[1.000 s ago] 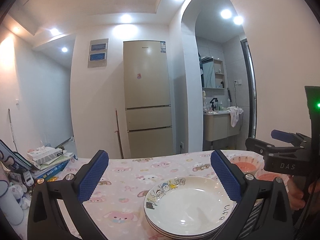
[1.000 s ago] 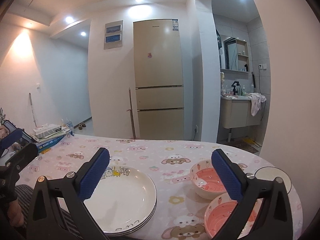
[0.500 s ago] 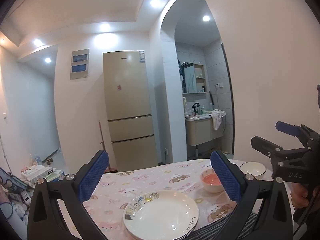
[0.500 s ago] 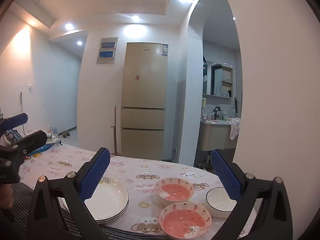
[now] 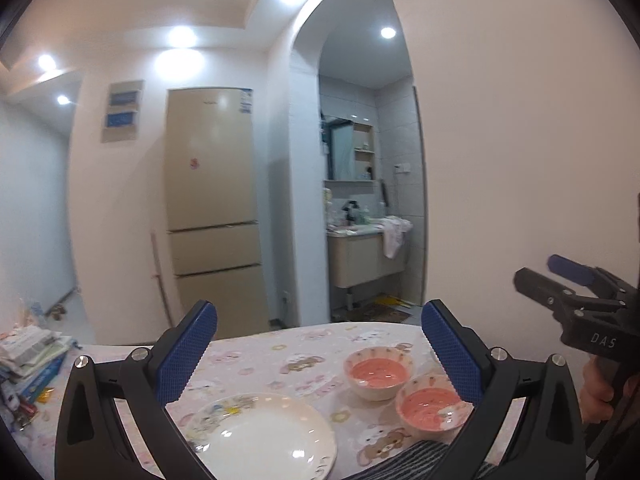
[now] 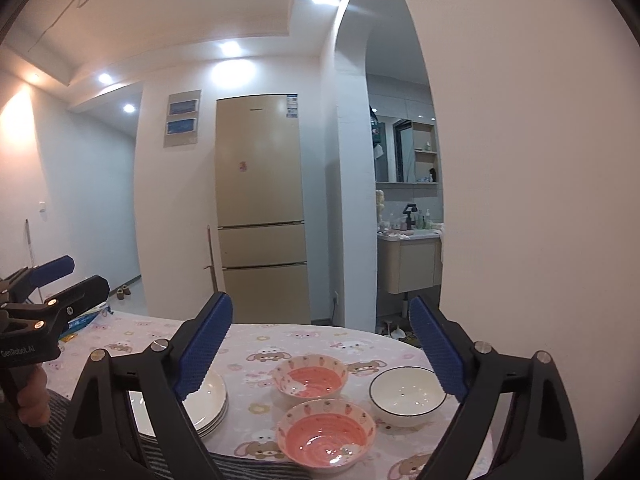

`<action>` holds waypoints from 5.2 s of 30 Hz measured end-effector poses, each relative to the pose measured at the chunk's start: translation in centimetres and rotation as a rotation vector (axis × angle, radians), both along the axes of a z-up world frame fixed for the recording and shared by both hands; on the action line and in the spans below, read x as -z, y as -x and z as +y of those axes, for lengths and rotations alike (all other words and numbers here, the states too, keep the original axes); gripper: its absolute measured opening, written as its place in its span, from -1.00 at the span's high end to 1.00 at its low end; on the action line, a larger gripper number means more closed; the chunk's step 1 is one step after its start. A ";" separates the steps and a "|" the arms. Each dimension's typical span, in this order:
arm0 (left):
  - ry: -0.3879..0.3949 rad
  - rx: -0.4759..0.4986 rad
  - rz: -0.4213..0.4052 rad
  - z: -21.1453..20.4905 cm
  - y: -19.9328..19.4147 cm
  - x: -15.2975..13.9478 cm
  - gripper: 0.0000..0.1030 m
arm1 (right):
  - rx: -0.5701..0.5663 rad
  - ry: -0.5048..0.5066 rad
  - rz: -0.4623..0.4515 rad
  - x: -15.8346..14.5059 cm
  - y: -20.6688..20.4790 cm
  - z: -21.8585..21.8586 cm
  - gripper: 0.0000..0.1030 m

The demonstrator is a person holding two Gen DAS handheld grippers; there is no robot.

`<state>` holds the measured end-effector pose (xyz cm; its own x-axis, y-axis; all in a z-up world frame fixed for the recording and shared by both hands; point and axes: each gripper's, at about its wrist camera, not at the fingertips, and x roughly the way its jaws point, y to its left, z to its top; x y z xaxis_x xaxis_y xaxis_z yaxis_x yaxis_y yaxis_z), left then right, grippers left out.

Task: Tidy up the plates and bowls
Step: 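Raise both tools away from the plates toward the pink bowls, then move both tools to the rim of a pink-patterned bowl, then close both tools on the rim of the pink bowl, then lift the pink bowl off the table with both tools, then carry the pink bowl over the other pink bowl and lower it inside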

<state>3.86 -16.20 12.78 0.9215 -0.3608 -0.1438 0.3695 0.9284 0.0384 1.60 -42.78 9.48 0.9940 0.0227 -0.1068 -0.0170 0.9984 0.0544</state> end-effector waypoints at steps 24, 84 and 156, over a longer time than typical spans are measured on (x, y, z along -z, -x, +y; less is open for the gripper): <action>-0.091 -0.038 0.649 -8.7 -22.6 5.1 -0.91 | -0.030 -0.031 0.850 6.3 -25.5 -4.6 0.09; -0.014 0.114 0.773 -10.6 -15.8 1.4 0.86 | -0.097 -0.085 0.949 0.3 -18.8 -4.5 0.84; -0.249 0.080 0.892 -14.8 -15.3 14.7 0.82 | 0.000 0.103 1.140 12.0 -16.5 -3.0 0.74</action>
